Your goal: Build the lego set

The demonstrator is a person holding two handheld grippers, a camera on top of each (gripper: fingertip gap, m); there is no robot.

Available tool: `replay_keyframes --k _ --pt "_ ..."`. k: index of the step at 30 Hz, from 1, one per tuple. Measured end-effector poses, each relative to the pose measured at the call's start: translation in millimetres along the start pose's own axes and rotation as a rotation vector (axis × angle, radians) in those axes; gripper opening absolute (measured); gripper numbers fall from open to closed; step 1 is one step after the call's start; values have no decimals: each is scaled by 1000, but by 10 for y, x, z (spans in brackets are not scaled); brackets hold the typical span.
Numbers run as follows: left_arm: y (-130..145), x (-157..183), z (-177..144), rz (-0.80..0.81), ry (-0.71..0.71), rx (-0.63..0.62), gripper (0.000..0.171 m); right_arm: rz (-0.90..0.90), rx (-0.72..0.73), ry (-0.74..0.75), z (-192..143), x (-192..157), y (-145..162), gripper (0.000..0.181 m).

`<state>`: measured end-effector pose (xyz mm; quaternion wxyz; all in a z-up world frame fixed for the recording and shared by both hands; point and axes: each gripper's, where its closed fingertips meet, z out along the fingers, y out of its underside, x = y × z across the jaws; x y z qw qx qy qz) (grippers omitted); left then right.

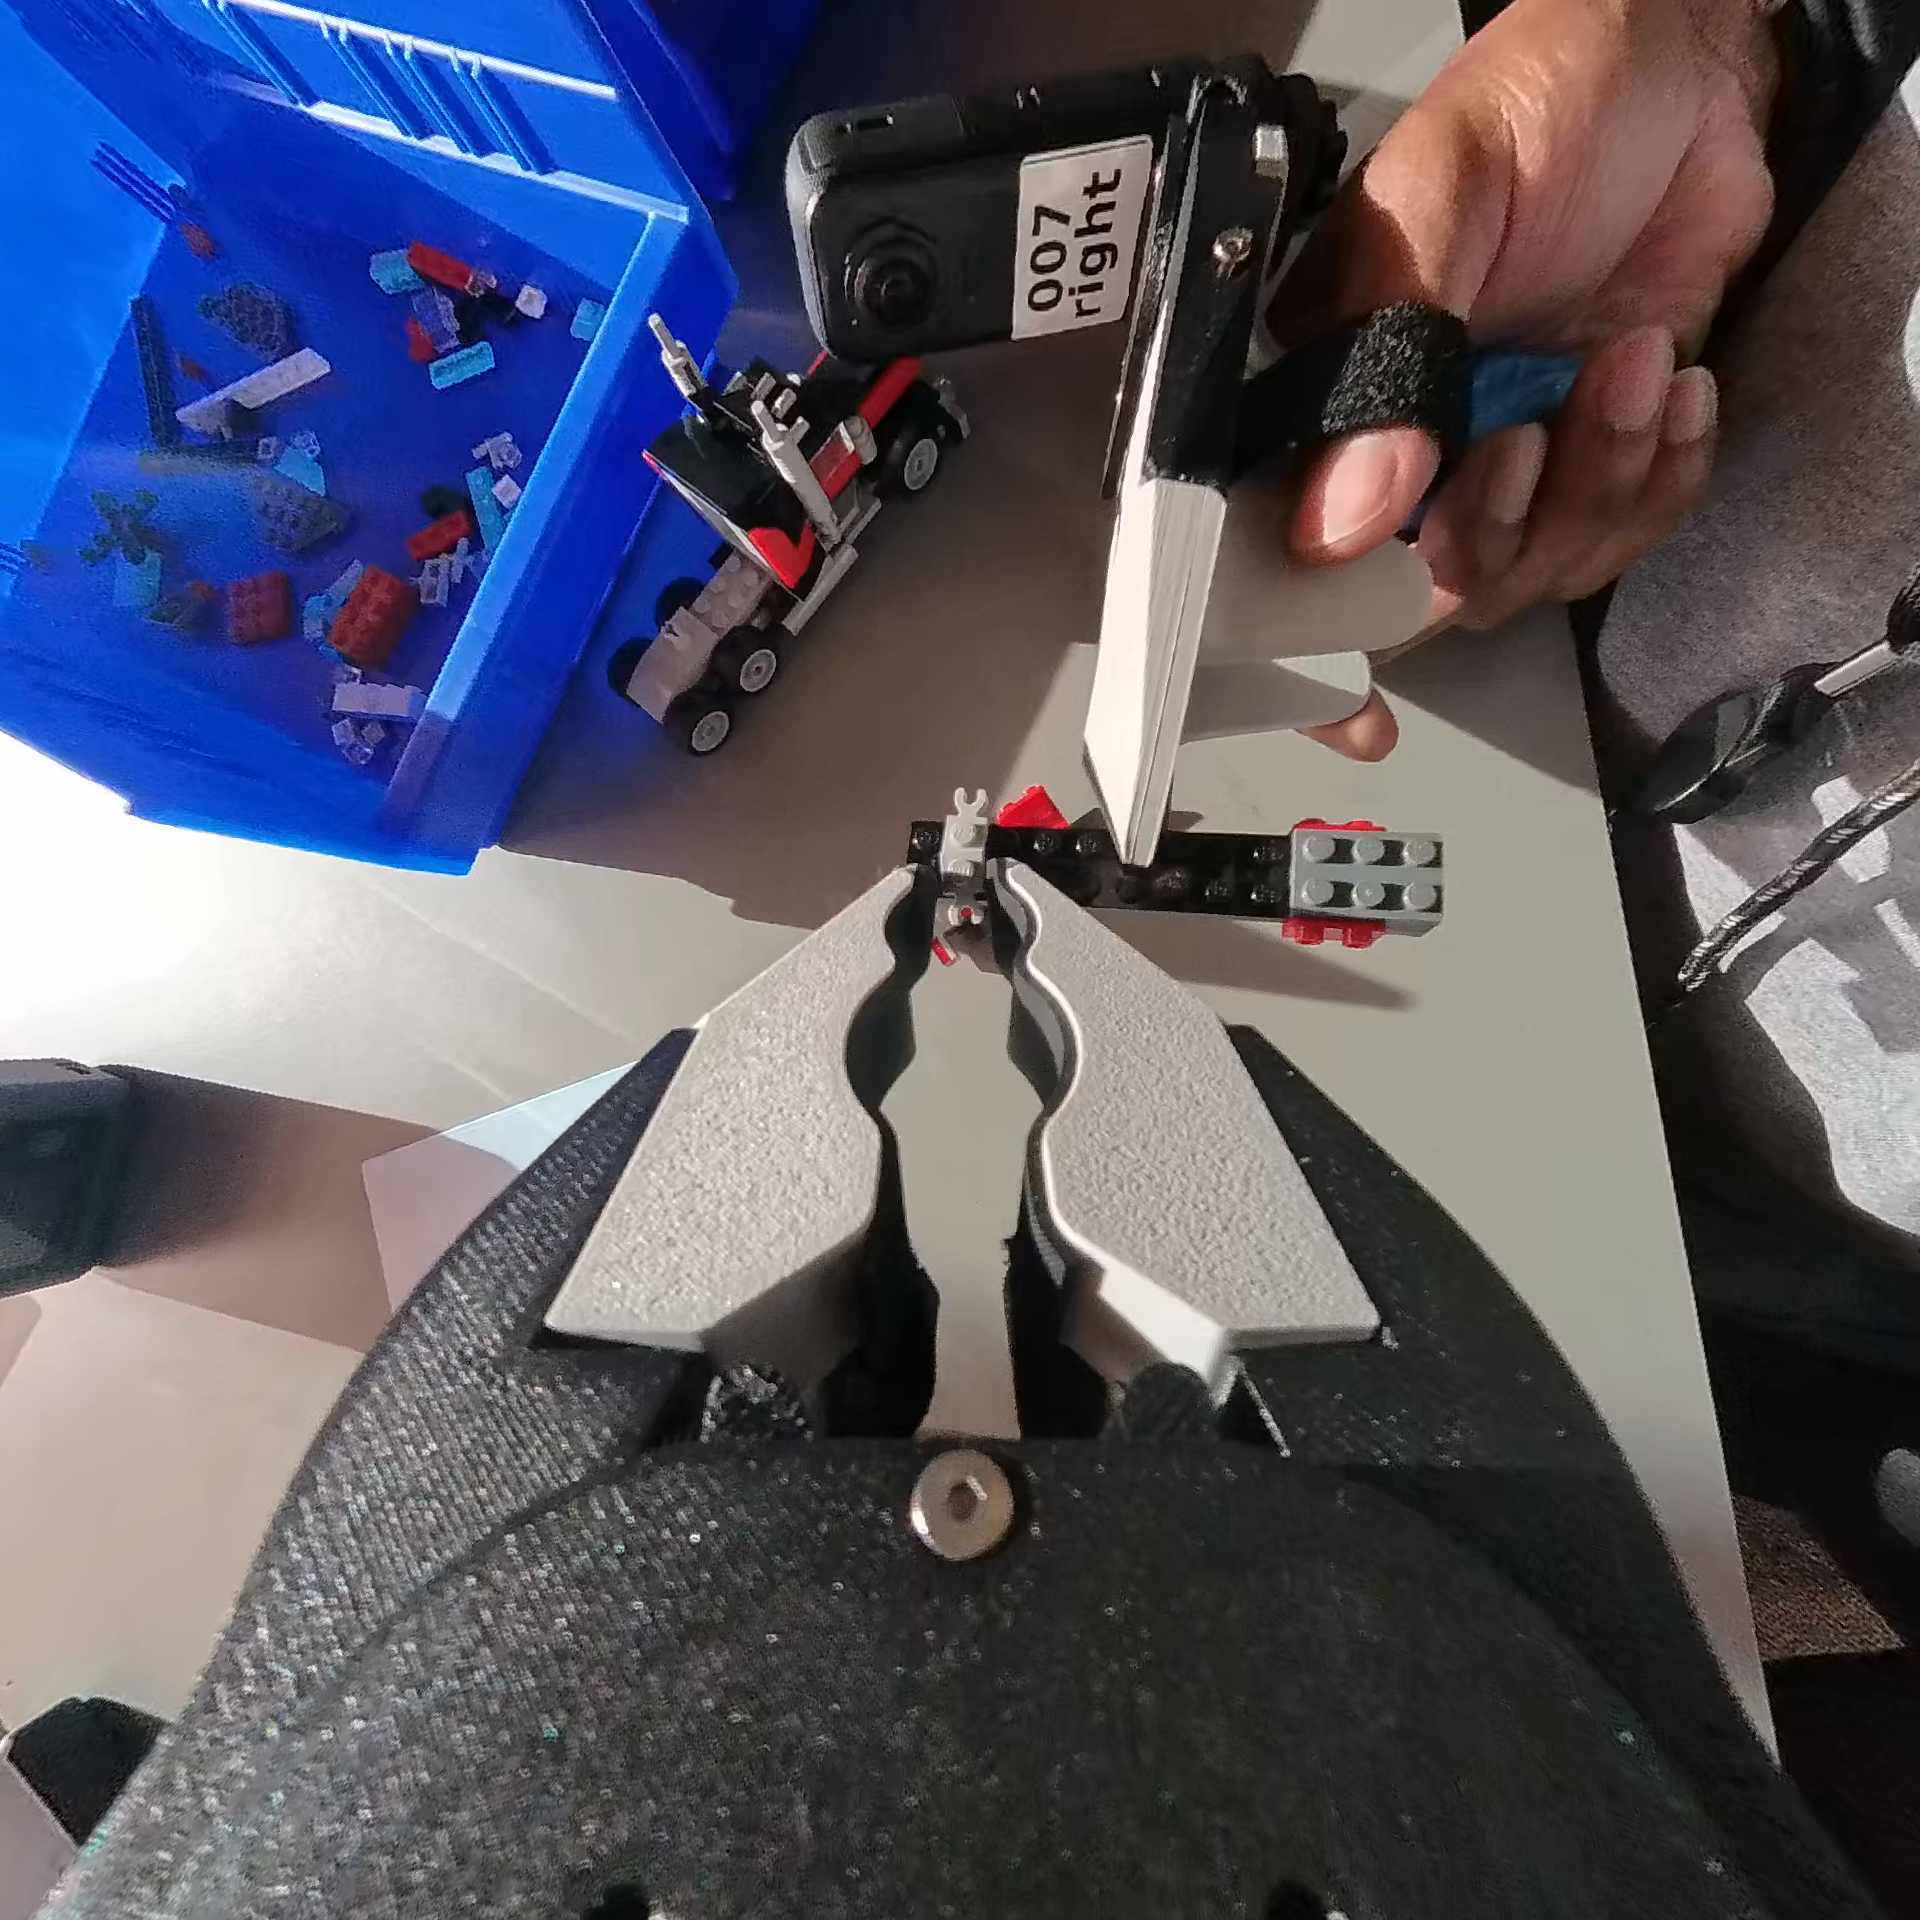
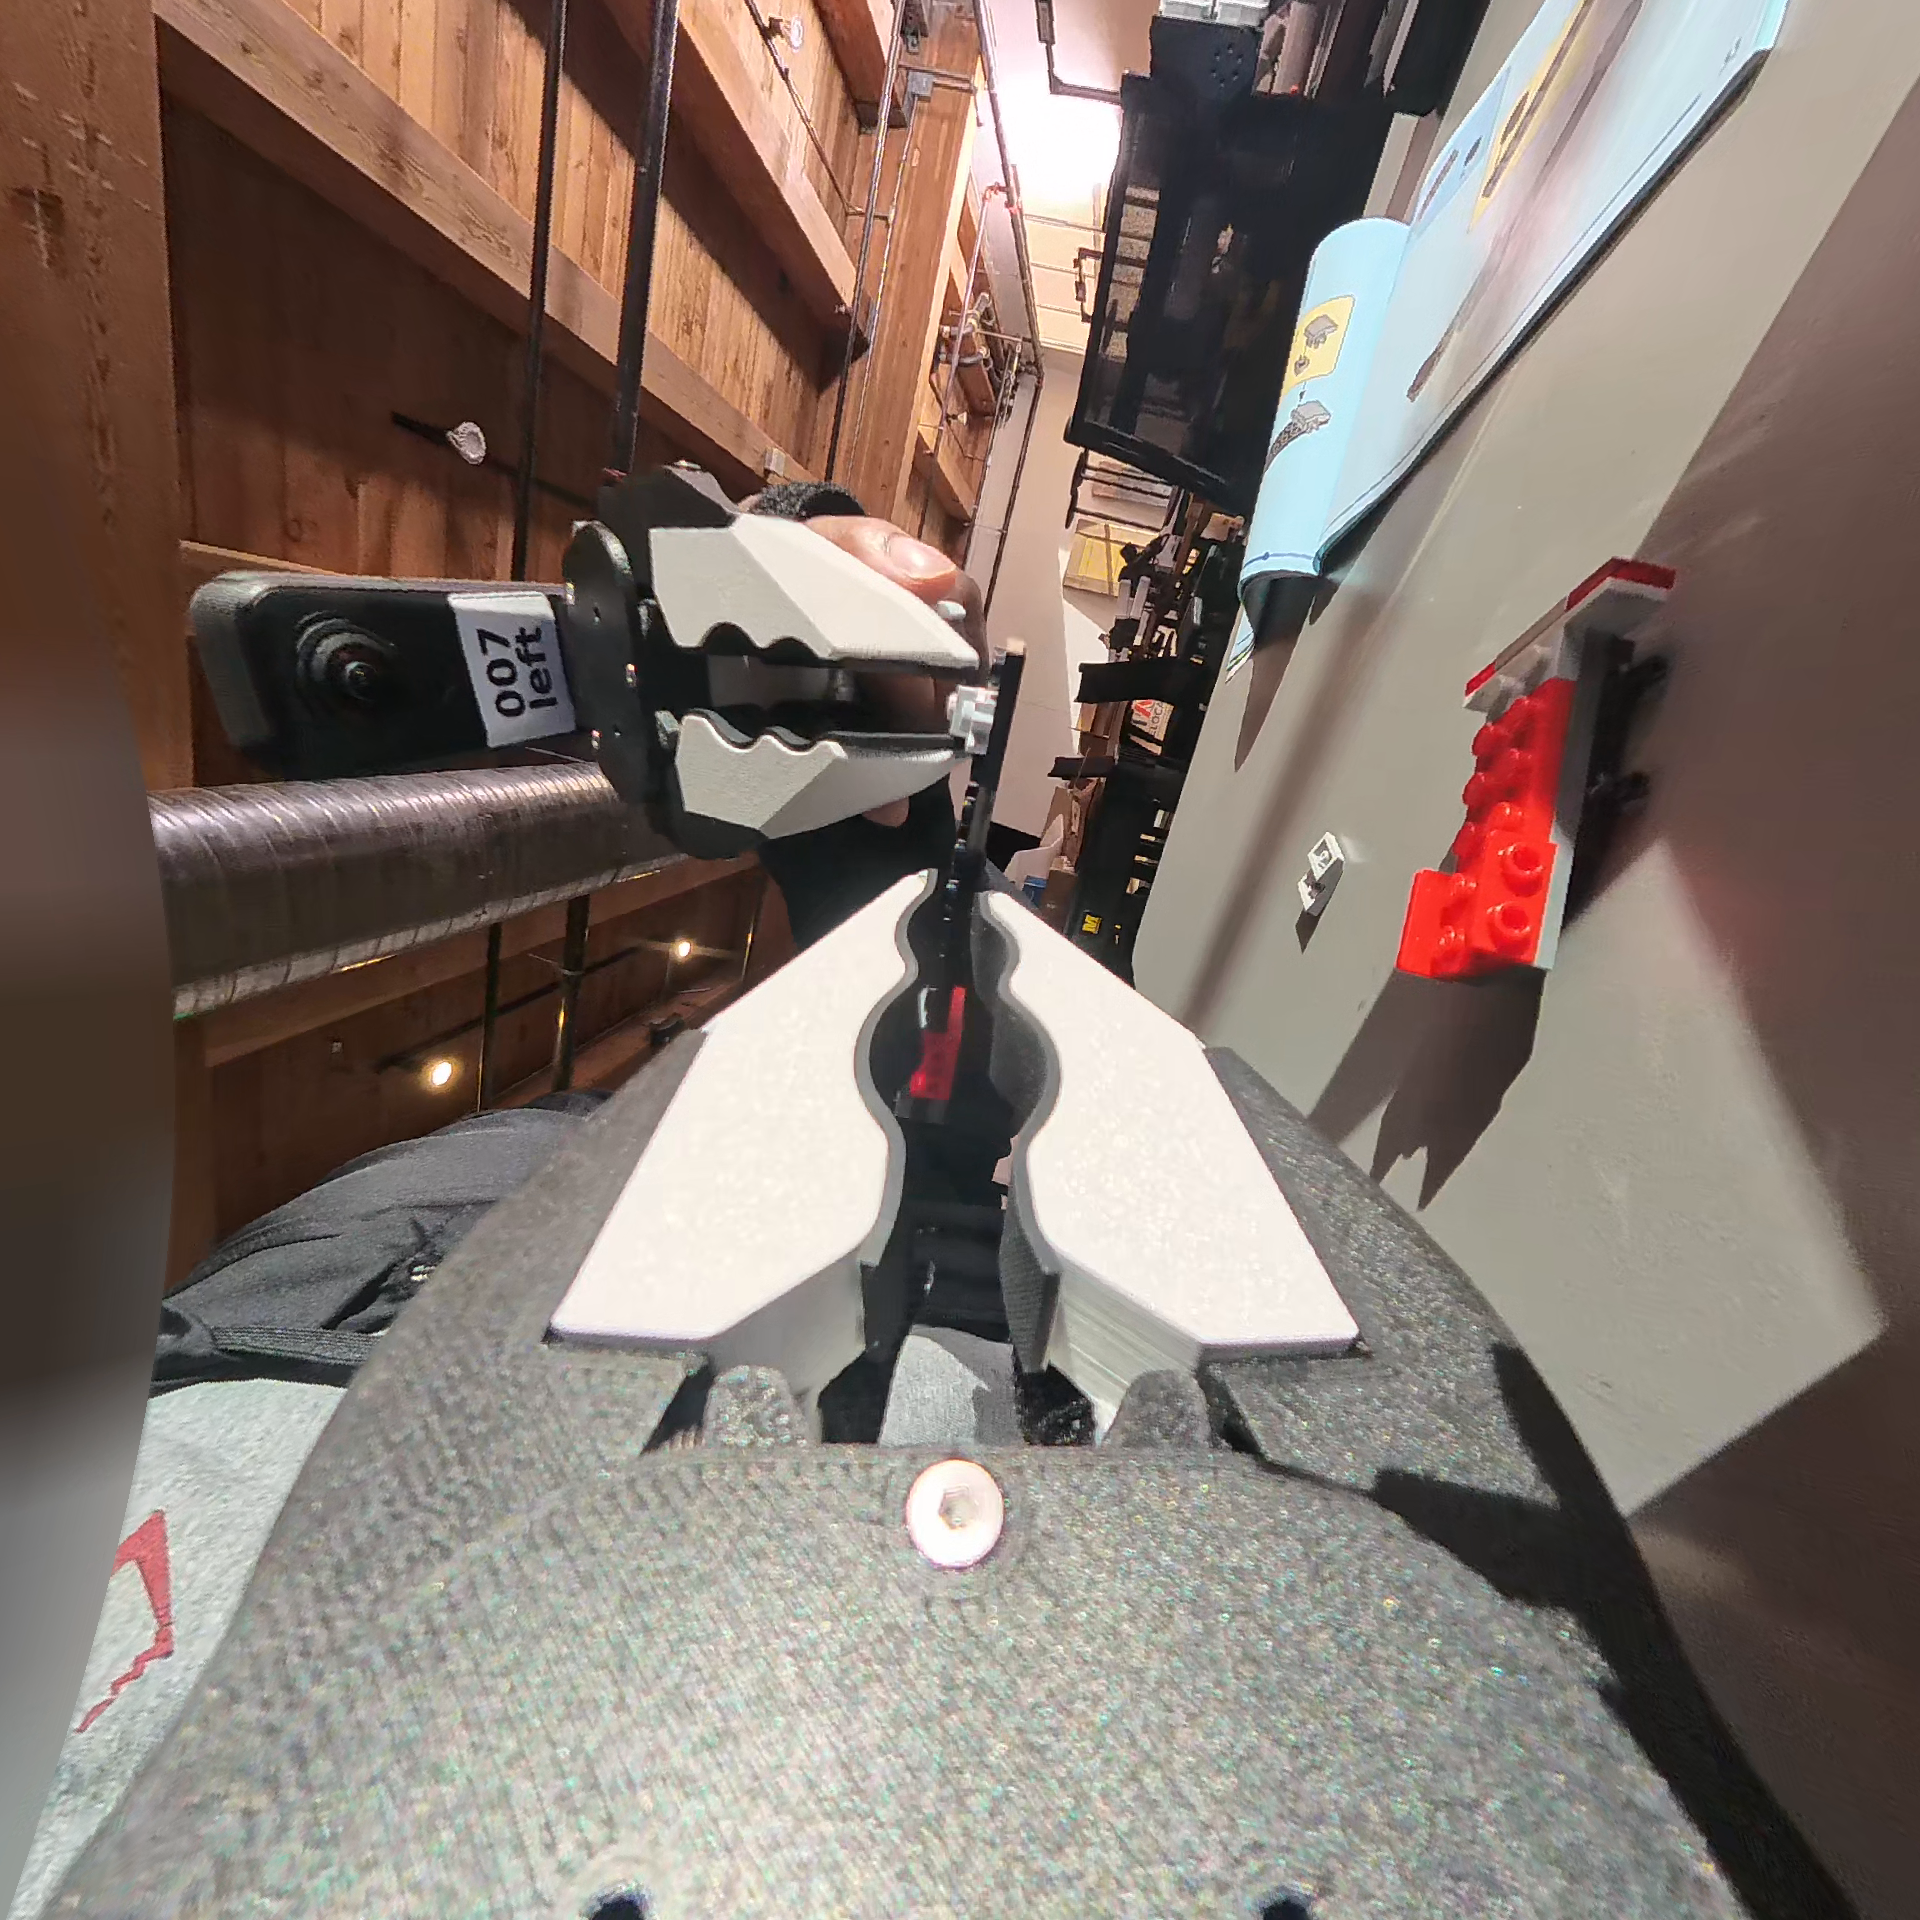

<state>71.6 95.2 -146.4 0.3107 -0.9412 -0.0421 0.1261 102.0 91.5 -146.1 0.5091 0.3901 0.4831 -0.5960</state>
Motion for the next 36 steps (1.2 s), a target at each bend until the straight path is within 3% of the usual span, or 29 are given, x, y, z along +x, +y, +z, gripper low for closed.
replay_keyframes --k 13,23,29,36 --pt "-16 29 -23 -130 31 90 24 0 10 -8 -16 -8 -19 5" --pt "351 16 -30 -582 -52 276 33 -89 72 84 -188 30 -159 5" --pt "533 315 174 -556 -126 201 33 -172 125 168 -449 43 -359 5" --pt "356 497 356 -461 -95 186 30 -251 119 209 -580 18 -434 5"
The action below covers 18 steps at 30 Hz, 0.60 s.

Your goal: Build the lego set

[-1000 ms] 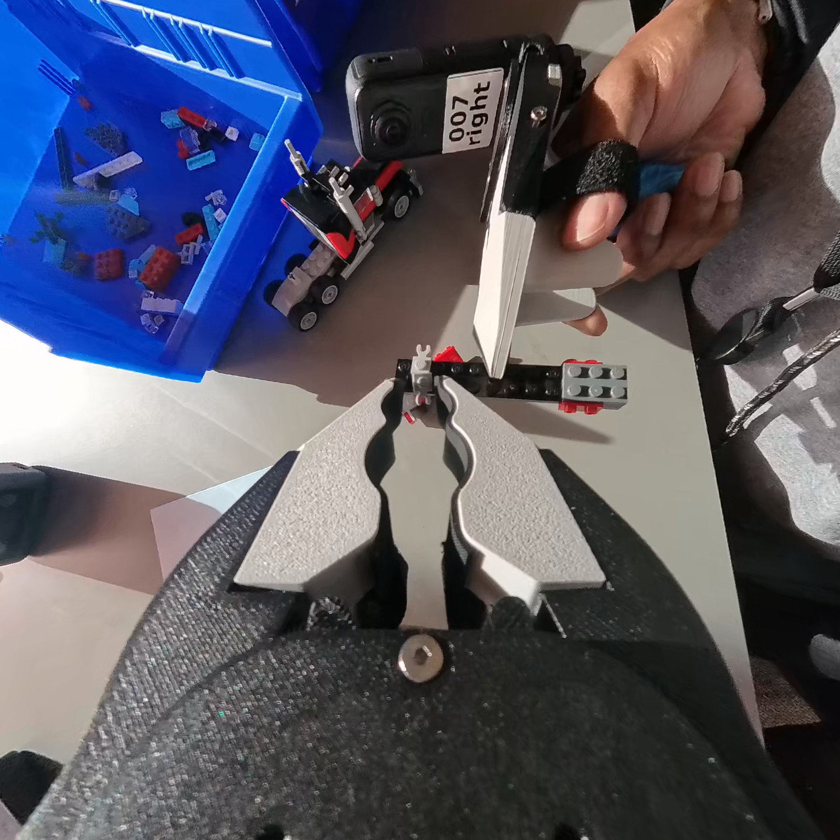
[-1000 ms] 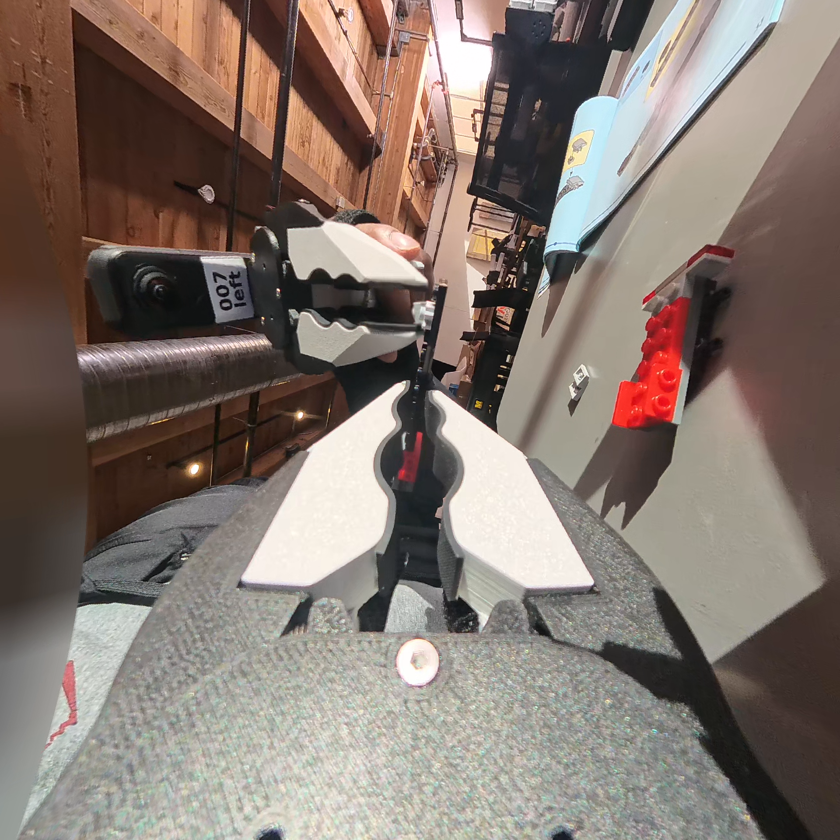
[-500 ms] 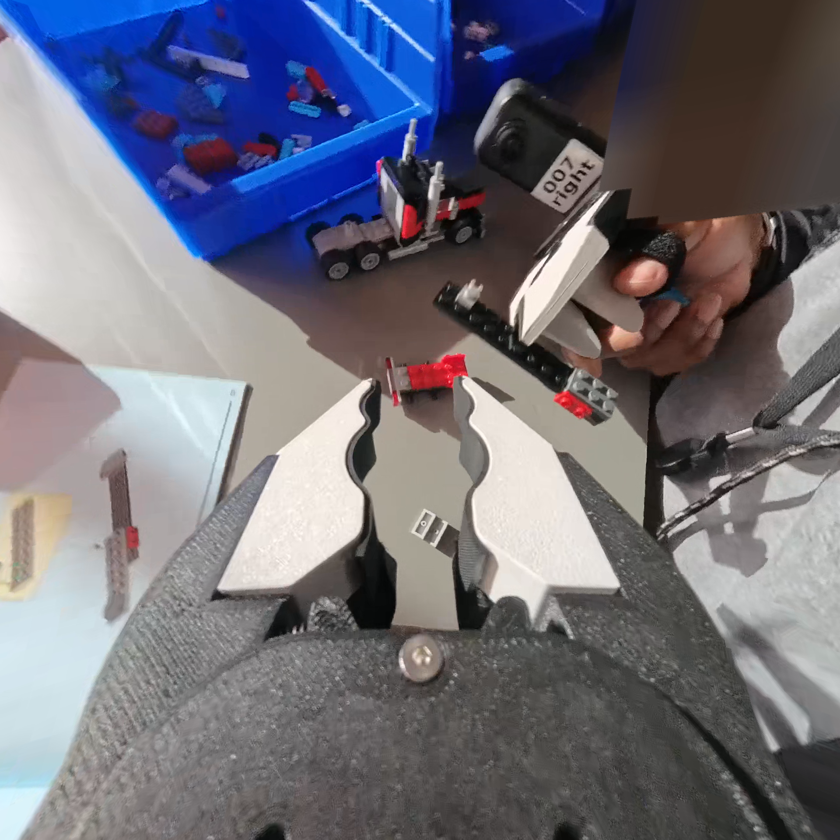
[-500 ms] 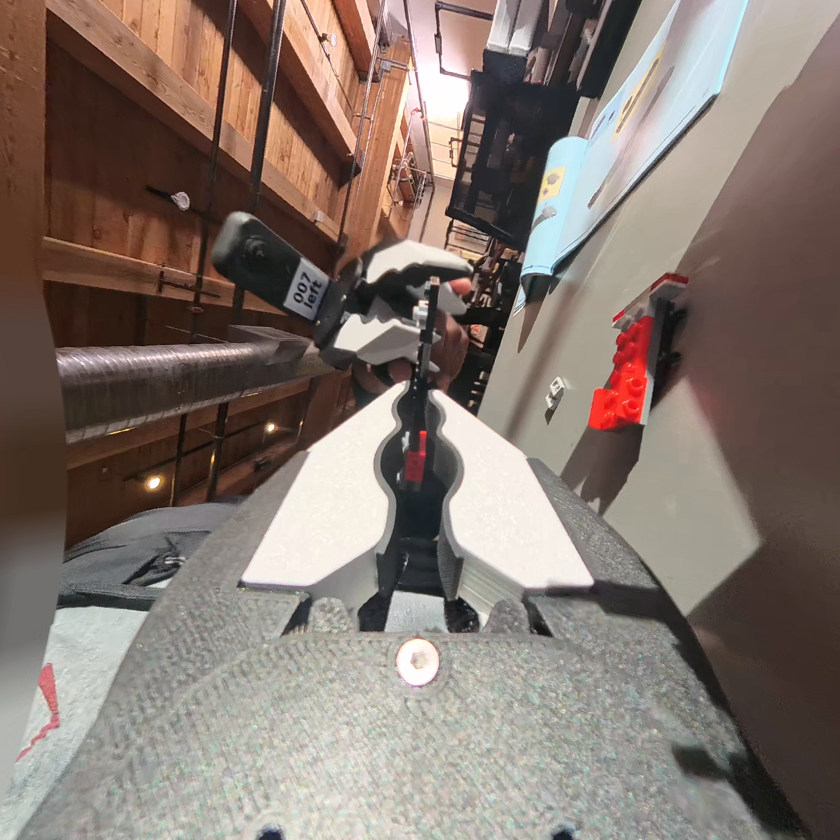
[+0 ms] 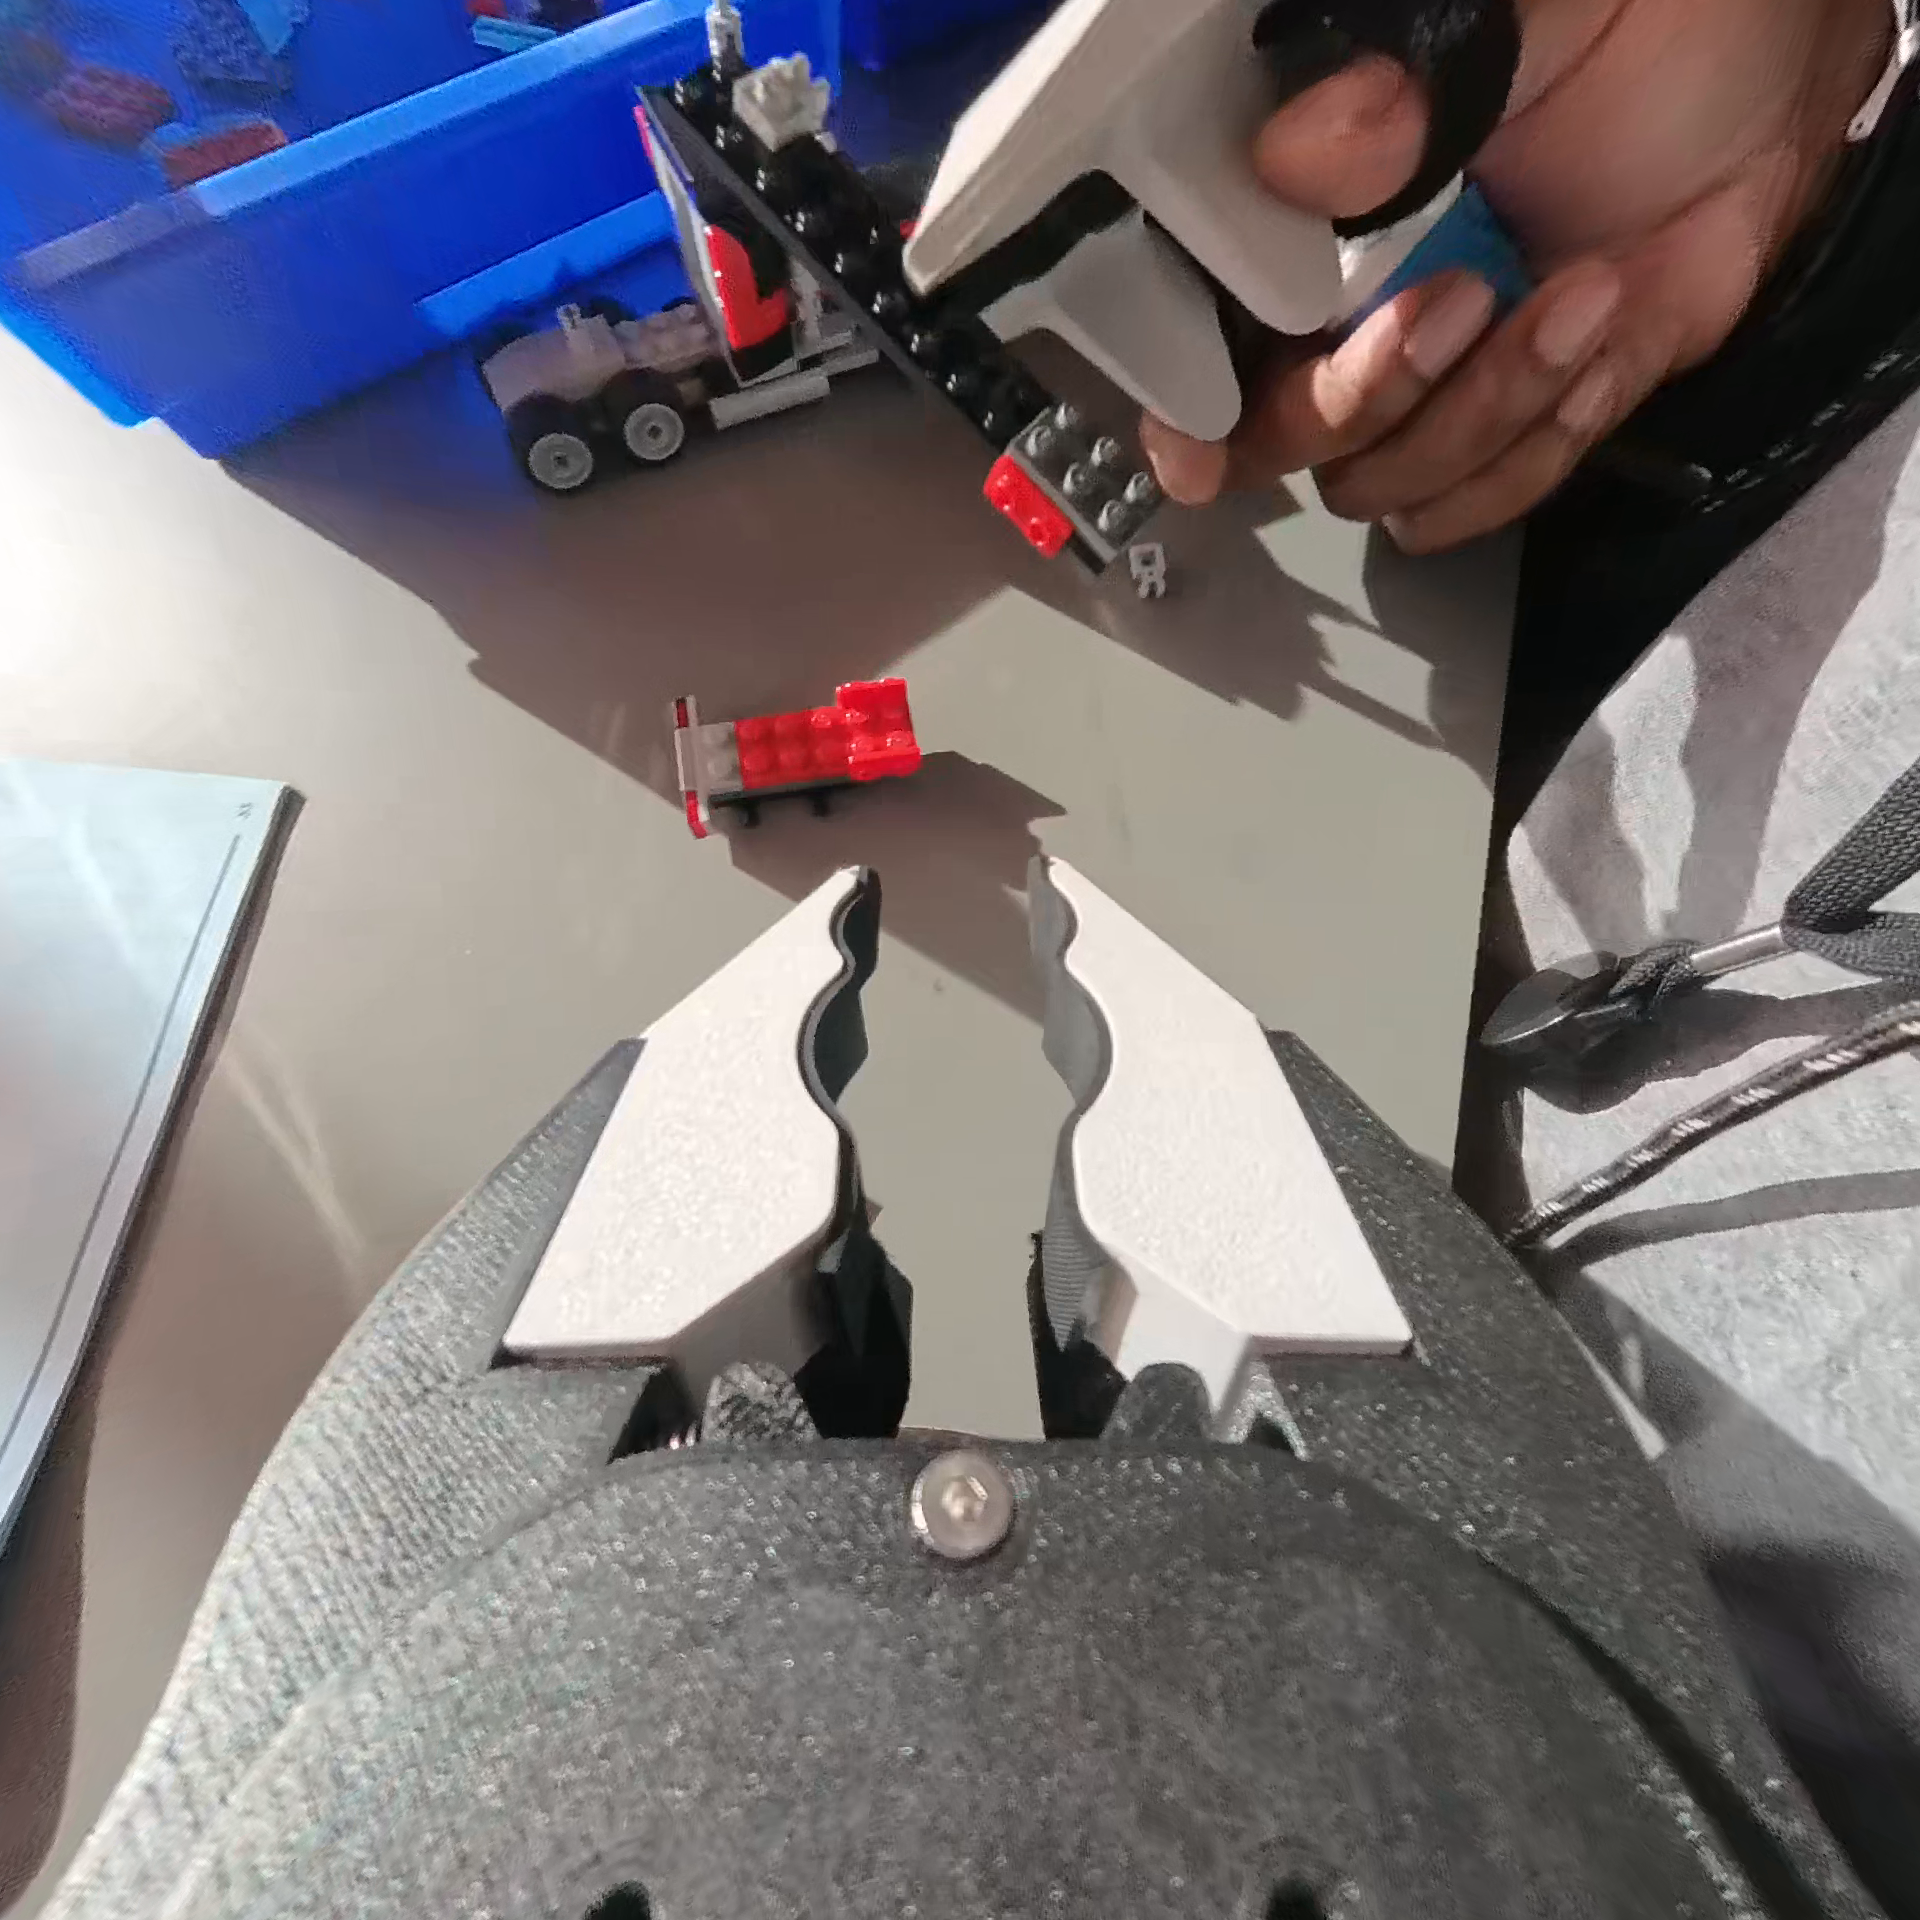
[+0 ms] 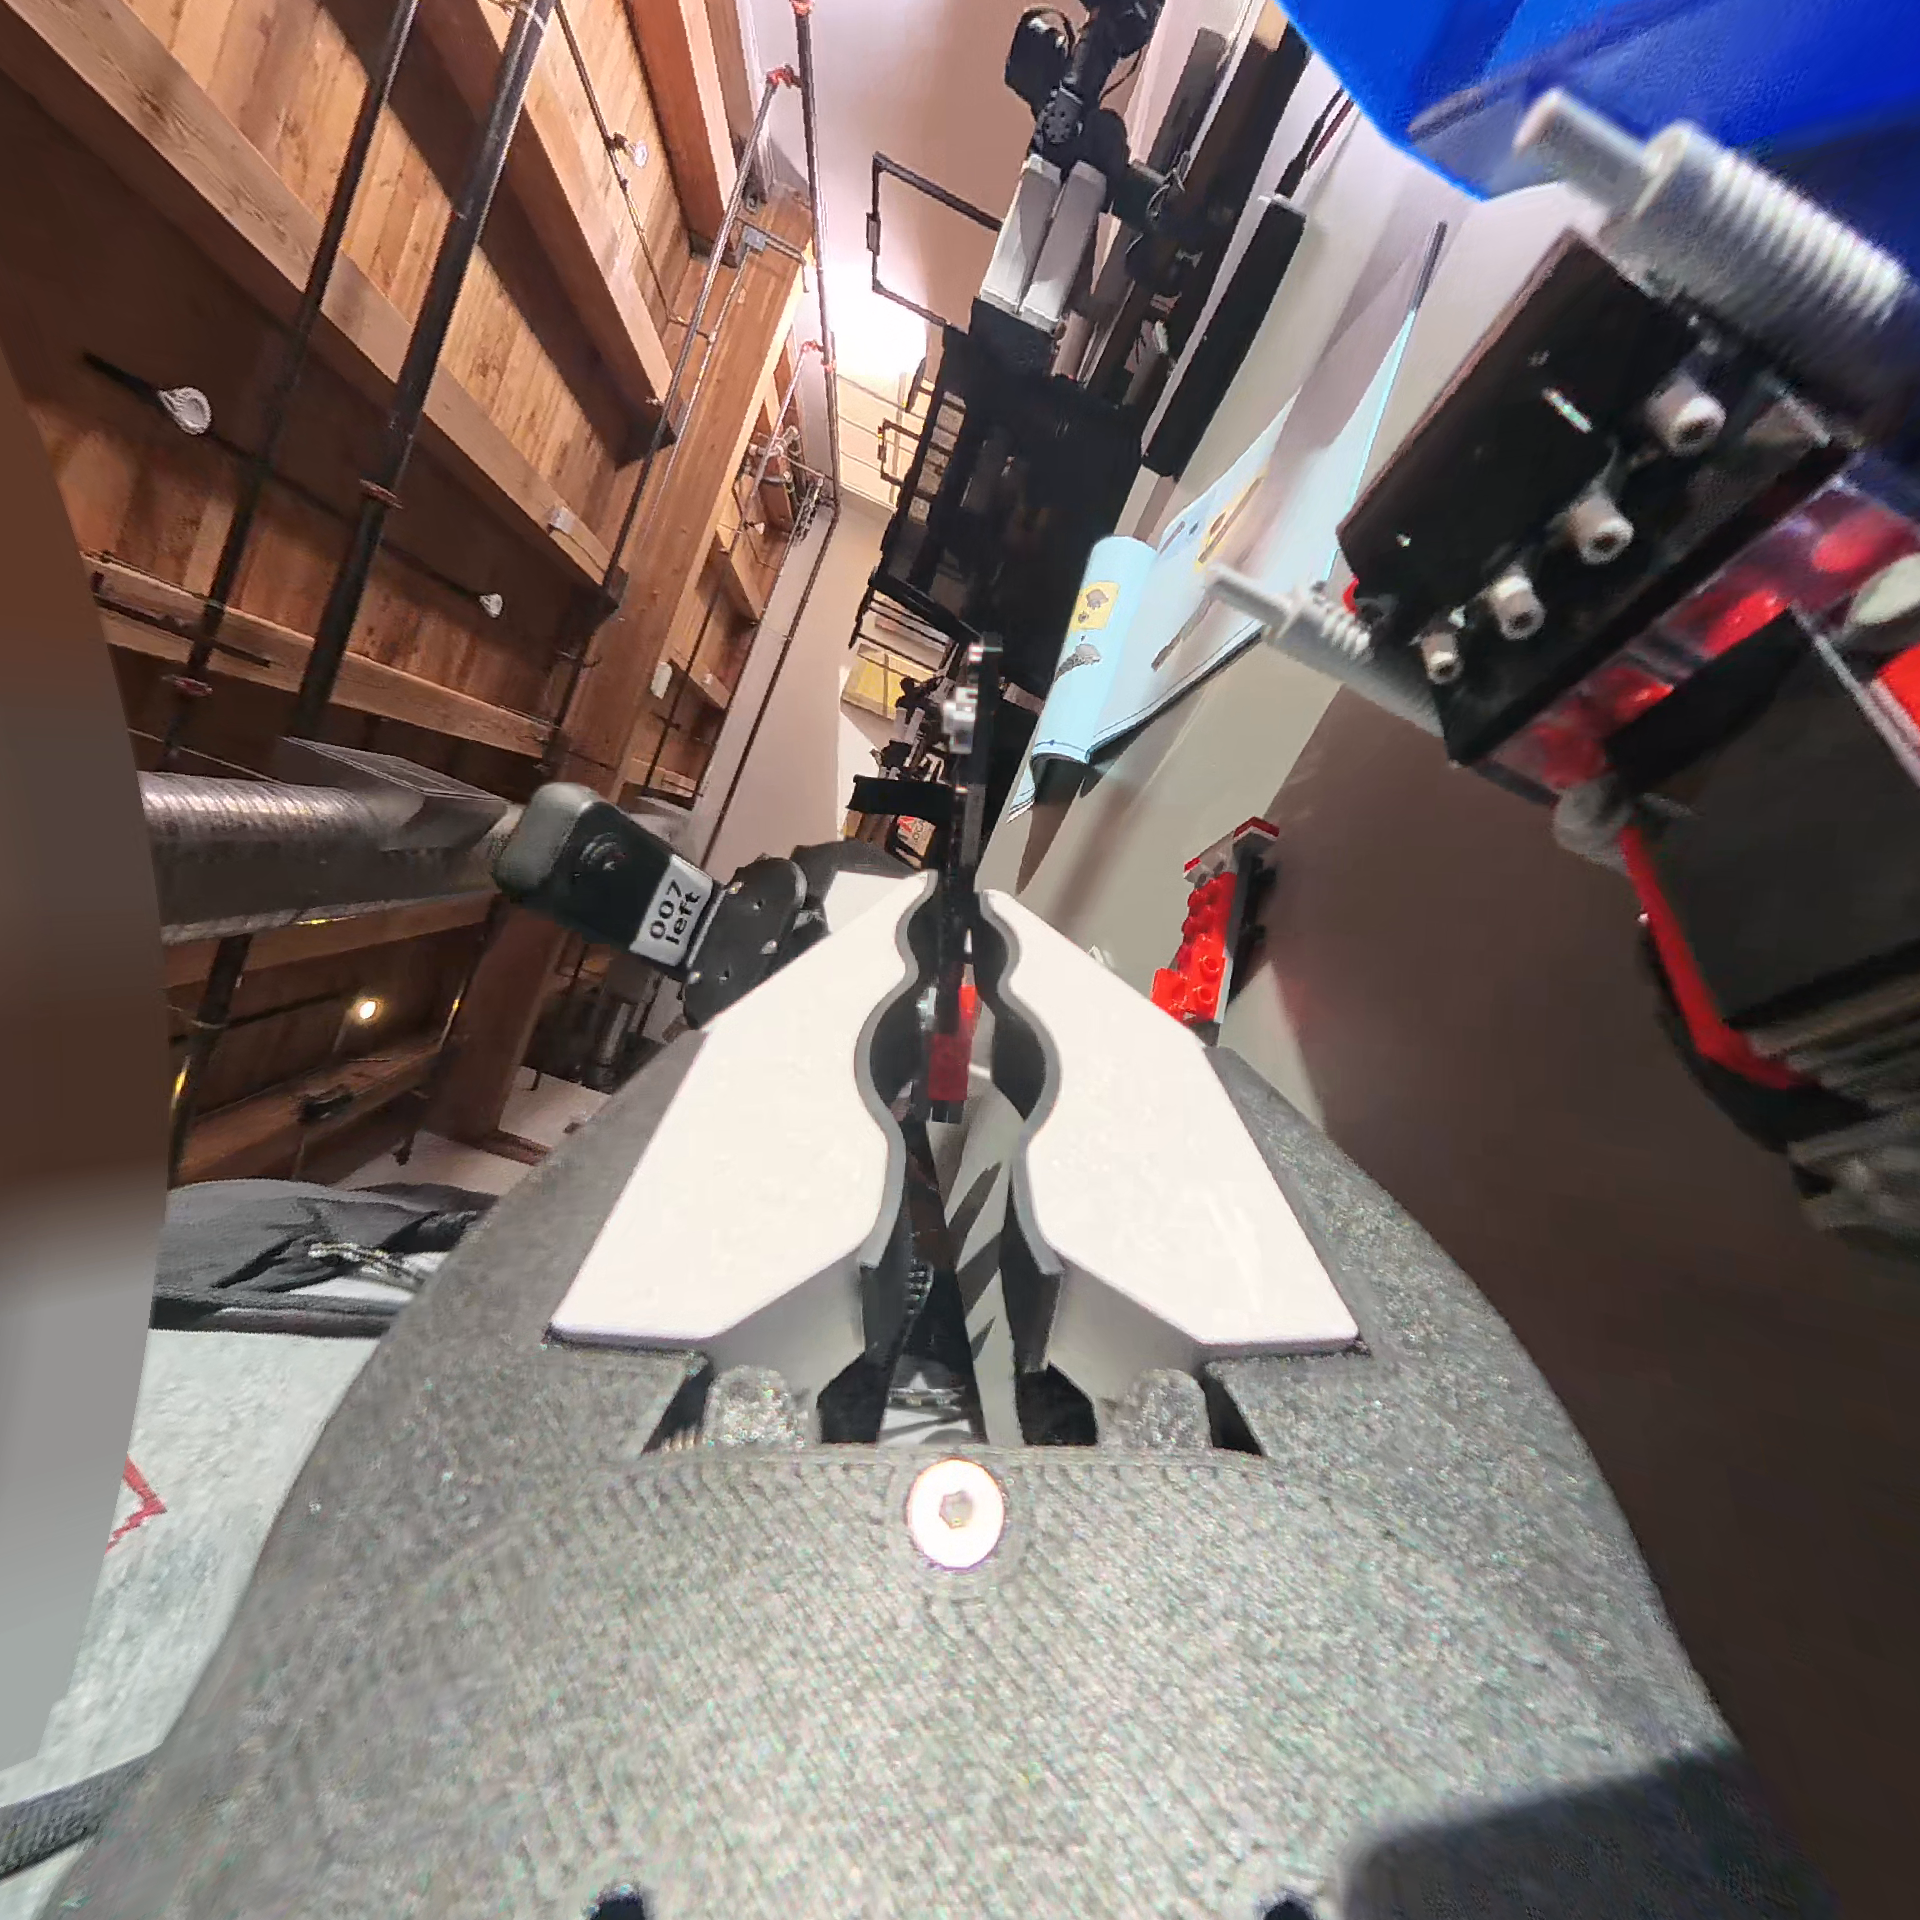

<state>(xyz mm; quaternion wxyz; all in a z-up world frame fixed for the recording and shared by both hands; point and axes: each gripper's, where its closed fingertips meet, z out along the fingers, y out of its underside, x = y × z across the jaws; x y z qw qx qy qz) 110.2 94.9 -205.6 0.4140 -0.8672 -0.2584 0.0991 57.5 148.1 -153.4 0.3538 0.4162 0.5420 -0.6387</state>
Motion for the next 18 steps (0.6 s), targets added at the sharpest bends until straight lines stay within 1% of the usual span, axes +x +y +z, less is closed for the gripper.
replay_keyframes --k 4,8,11,13,18 --pt "-58 115 104 12 36 9 30 -45 13 -19 -149 -53 -73 5" --pt "-200 207 213 -31 69 51 30 -67 58 -3 -394 -47 -195 5" --pt "-352 318 367 -67 108 89 30 -77 88 21 -543 -6 -260 5" --pt "-401 383 503 -35 103 75 29 -81 105 21 -595 -5 -292 5" --pt "-398 502 788 64 77 -13 24 -105 119 22 -602 -2 -340 5"
